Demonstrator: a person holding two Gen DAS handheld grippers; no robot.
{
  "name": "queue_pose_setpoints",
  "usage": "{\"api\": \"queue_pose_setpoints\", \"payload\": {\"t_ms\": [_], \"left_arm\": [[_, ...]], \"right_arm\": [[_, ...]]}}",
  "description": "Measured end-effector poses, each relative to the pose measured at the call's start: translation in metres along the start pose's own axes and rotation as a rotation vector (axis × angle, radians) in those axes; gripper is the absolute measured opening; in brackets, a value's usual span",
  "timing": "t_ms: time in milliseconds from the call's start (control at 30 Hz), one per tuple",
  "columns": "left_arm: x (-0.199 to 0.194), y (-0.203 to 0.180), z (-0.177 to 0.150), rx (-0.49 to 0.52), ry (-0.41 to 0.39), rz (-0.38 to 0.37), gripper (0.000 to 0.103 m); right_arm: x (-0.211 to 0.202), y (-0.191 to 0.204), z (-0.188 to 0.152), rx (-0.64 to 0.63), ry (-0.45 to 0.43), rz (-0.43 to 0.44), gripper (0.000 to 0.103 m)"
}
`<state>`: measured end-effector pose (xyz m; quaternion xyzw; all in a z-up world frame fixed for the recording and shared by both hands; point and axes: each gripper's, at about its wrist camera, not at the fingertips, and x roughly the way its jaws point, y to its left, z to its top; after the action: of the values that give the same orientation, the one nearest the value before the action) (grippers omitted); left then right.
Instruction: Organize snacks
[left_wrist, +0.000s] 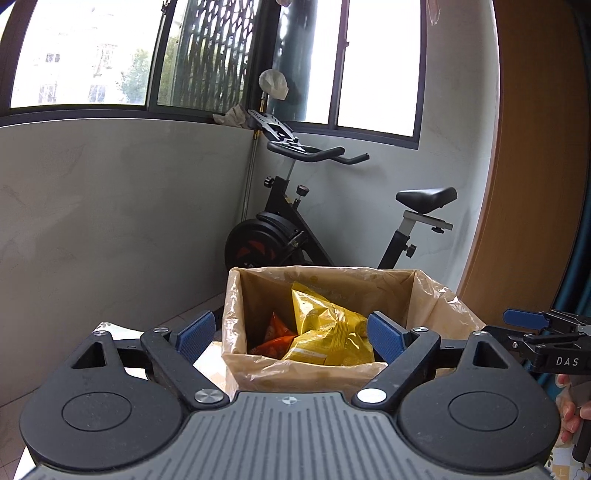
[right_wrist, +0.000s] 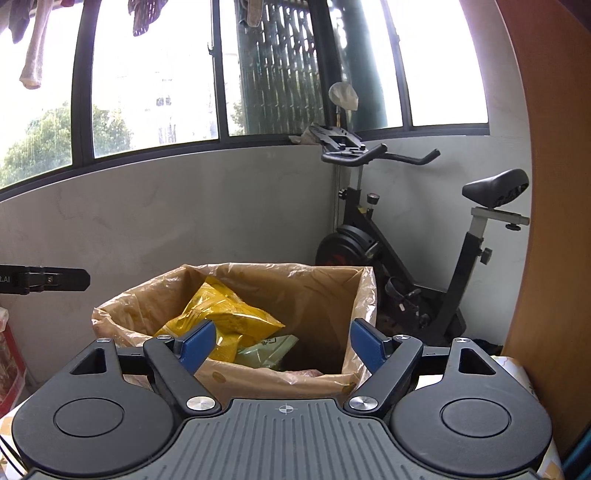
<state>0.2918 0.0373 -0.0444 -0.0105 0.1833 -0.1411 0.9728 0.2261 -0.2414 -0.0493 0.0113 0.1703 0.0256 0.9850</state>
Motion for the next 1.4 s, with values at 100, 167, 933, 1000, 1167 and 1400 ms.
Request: {"api": "queue_pose_setpoints", "payload": {"t_ms": [100, 167, 933, 1000, 1167, 1400], "left_arm": [[-0.009, 0.004, -0.006, -0.006, -0.006, 0.006, 0.090], [-0.014, 0.006, -0.010, -0.004, -0.012, 0.017, 0.090], [0.006, 0.010, -0.083, -0.076, 0.139, 0.000, 0.090], [0.008, 0.009, -0.090, -0.078, 0.153, -0.005, 0.090], [0.016, 0.003, -0.112, -0.082, 0.210, -0.030, 0.087], [0.041, -0.011, -0.143, -0.109, 0.296, -0.034, 0.075]], "right_arm": [[-0.006, 0.002, -0.004, -0.020, 0.000, -0.002, 0.077], [-0.011, 0.003, -0.009, -0.026, 0.000, 0.000, 0.077], [-0.003, 0.005, -0.096, -0.031, 0.110, -0.027, 0.075], [0.000, 0.004, -0.106, -0.014, 0.128, -0.030, 0.074], [0.005, 0.002, -0.128, 0.015, 0.167, -0.038, 0.073], [0.010, 0.003, -0.158, 0.057, 0.229, -0.046, 0.071]]}}
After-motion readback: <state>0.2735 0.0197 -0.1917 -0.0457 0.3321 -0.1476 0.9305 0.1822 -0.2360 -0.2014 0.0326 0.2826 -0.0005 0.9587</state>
